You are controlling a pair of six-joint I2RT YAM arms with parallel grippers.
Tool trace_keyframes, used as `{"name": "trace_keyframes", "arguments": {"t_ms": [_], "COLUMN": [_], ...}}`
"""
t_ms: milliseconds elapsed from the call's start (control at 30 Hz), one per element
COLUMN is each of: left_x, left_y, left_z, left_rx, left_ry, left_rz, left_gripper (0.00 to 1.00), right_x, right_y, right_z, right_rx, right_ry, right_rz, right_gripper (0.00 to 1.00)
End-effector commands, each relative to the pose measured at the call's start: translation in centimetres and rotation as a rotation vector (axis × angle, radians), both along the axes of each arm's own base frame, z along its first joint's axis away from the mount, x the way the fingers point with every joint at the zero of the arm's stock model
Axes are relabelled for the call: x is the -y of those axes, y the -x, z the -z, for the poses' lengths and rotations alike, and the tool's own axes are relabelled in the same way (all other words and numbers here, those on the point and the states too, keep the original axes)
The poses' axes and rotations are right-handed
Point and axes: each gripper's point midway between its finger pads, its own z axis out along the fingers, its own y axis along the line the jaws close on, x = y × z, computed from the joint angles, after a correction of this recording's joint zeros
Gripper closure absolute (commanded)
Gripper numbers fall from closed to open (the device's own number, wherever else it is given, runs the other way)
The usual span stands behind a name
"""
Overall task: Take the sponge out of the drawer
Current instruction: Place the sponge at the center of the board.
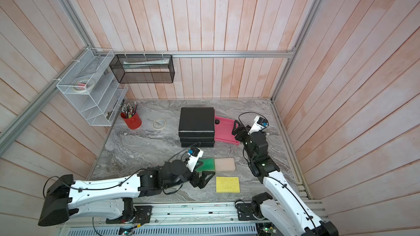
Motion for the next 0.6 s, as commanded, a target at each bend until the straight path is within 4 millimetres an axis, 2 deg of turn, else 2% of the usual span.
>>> {"name": "trace_keyframes", "arguments": {"t_ms": [0, 200, 300, 400, 433, 467, 567], "left_x": [-3.2, -8.8, -10.8, -12.5, -12.9, -13.2, -13.7], "left_y": [-2.5, -8.4, -10.6, -12.6, -13.2, -13.8, -15.7], "left_z": [0.9, -0.8, -2.0, -2.4, -2.5, -2.4, -2.3], "left_rx": [0.041, 0.092, 0.117, 0.122, 0.121, 0.118, 0.093], "left_ry": [-0.034, -0.022, 0.008, 0.035, 0.051, 0.069, 0.13], "left_rz": [-0.096, -0.3, -0.366, -0.413, -0.421, -0.42, -0.41], "left_gripper": [0.01, 0.0, 0.0, 0.0, 0.0, 0.0, 0.0], "right_x": [0.2, 4.4, 5.8, 5.7, 5.2, 4.7, 3.2], "right_y": [-1.3, -3.4, -4.6, -6.0, -6.6, -7.2, -8.9], "right_z": [0.4, 3.3, 4.6, 5.9, 6.4, 6.7, 7.7], "right_rx": [-0.029, -0.11, -0.146, -0.171, -0.174, -0.181, -0.202], "right_ry": [0.023, -0.006, -0.04, -0.065, -0.089, -0.114, -0.151], "right_rz": [-0.022, 0.041, 0.032, -0.017, -0.055, -0.096, -0.198], "right_gripper": [0.19, 0.18, 0.16, 0.11, 0.09, 0.03, 0.02]}}
